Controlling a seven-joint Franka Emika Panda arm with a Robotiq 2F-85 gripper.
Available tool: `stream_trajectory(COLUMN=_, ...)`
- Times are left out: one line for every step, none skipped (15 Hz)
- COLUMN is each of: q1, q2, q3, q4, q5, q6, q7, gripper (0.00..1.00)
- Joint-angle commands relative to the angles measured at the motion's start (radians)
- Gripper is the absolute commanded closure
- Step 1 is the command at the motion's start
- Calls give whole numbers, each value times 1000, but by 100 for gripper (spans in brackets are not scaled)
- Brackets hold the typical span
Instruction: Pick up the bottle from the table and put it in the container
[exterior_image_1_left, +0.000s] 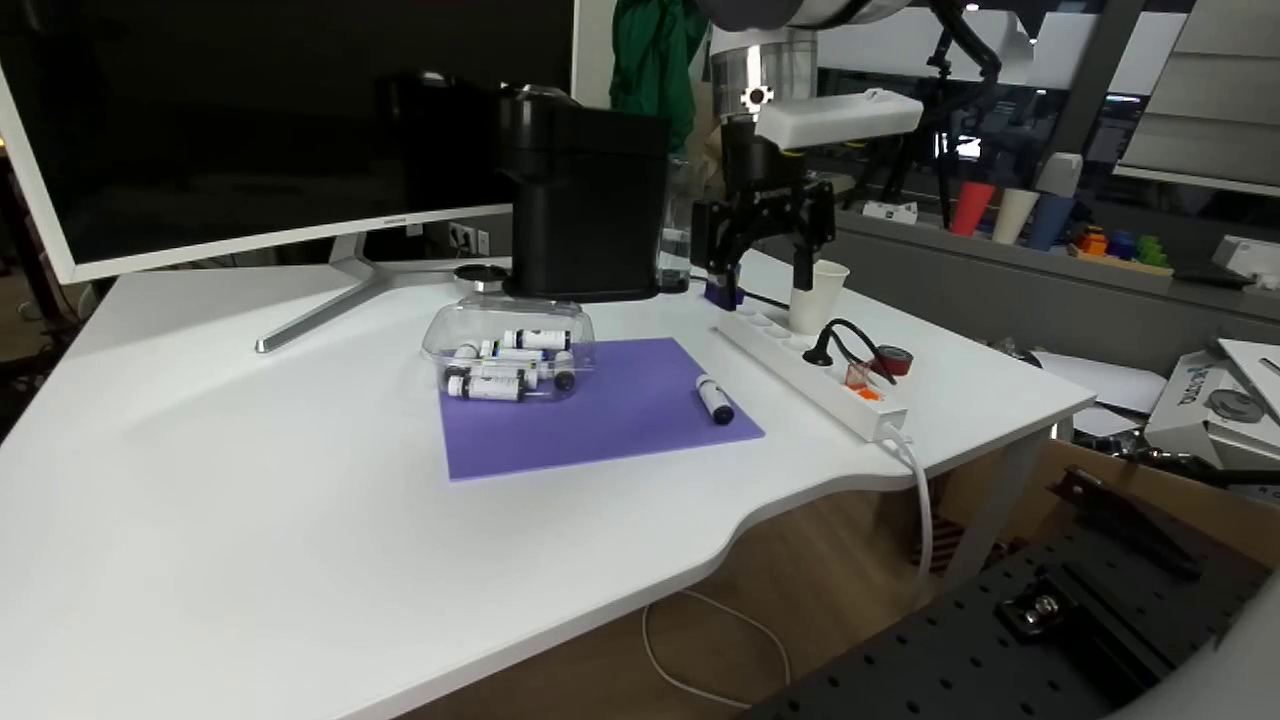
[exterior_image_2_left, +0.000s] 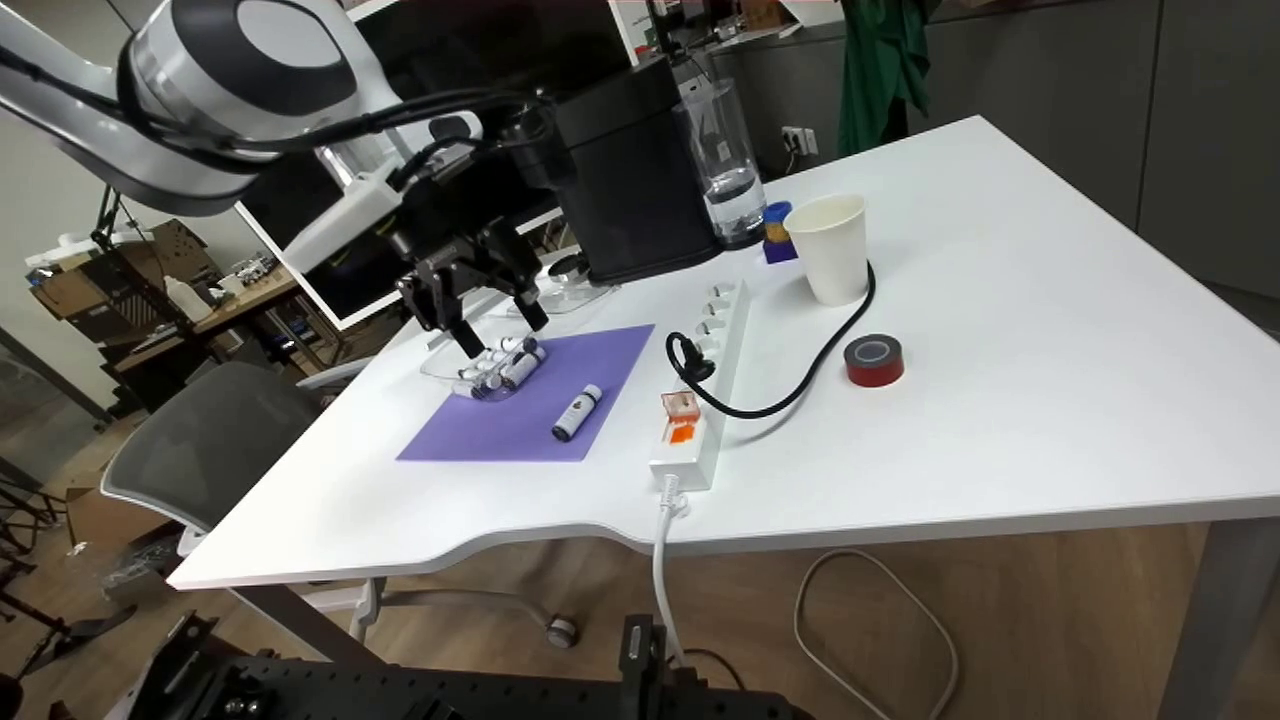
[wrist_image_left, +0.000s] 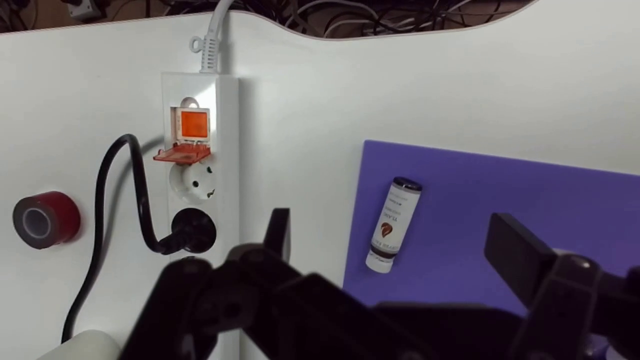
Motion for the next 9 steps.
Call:
stream_trajectory(q1=8, q2=3, q3=-12, q4=-5, q5=15, q6=23, q7=3, gripper=0)
stream_trajectory(q1=6, q2=19, q3=-13, q4=-4, q5=24, q6=31, q7=0, gripper=0)
stream_trajectory(q1=4, q2=49, q3=-14, q4=1, q5=37, q6=44, q7=-5, gripper=0)
stream_trajectory(q1=3, q2=72, q3=-15, q4=4, q5=53, q6=57, q7=-8, gripper=0)
stream_trajectory(q1=2, q2=98, q3=-17, q4=5, q5=64, q6=78, q7=-8, gripper=0)
stream_trajectory(q1=1, q2=127, q3=-19, q4=6, q5=82, q6=101, q7=-12, gripper=0)
stream_trajectory(q1=0, q2=156, q3=-21, q4=10, q5=99, q6=119, q7=-17, gripper=0)
stream_trajectory(q1=0, q2=187, q3=-25, q4=15, q5=109, q6=136, q7=-17, gripper=0)
stream_trajectory(q1=1, q2=220, q3=-29, q4=21, q5=119, q6=153, q7=-18, gripper=0)
